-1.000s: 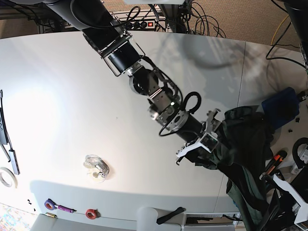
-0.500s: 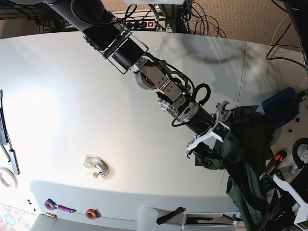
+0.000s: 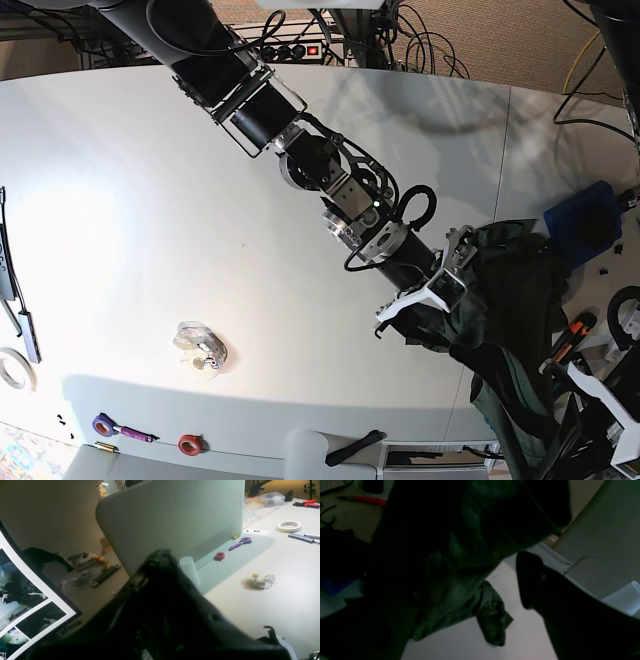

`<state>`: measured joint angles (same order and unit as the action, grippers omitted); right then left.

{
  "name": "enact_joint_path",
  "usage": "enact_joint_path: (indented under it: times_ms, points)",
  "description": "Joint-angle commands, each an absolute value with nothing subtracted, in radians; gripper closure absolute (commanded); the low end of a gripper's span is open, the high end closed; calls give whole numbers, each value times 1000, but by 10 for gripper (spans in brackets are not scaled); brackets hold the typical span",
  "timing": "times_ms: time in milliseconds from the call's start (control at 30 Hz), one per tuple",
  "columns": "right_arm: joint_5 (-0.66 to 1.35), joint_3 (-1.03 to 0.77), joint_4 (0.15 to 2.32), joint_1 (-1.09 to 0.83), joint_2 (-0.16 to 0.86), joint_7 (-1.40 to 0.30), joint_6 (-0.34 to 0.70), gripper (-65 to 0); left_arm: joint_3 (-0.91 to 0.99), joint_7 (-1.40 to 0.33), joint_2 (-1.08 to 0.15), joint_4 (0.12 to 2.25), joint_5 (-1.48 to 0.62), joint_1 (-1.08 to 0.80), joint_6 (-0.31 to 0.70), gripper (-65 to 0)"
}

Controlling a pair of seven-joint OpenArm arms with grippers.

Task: Layout the t-shirt on the table in an organized manner, then fold the t-shirt properly
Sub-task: 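Hold the t-shirt raised with both grippers, letting it hang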

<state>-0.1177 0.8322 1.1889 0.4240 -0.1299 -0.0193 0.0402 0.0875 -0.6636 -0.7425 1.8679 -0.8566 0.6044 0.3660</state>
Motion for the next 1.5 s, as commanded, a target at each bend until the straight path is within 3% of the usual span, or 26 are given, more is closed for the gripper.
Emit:
enact_joint_path:
  times_ms: [0,567,633,767,800,1167,1467]
  points:
    - [-112,830,1202,452,-142,9,30,-434,101,-627,-755,1878,-863,635,357,0]
    - [-112,830,1077,512,-142,84,31,-431,101,-627,-709,1878,-863,635,363,0]
    - [-112,830,1078,513,-142,87,38,-374,101,-627,-709,1878,-863,635,363,0]
    - [-112,830,1078,513,-142,78,83,-41,101,-627,-709,1878,-863,635,363,0]
    - [-112,830,1078,513,-142,78,83,0,101,-627,-709,1878,-863,635,363,0]
    - [-115,829,1109,495,-142,44,78,0,101,-627,-710,1878,-863,634,363,0]
    - [-158,832,1472,312,-142,-78,131,0,101,-627,-710,1878,-848,634,363,0]
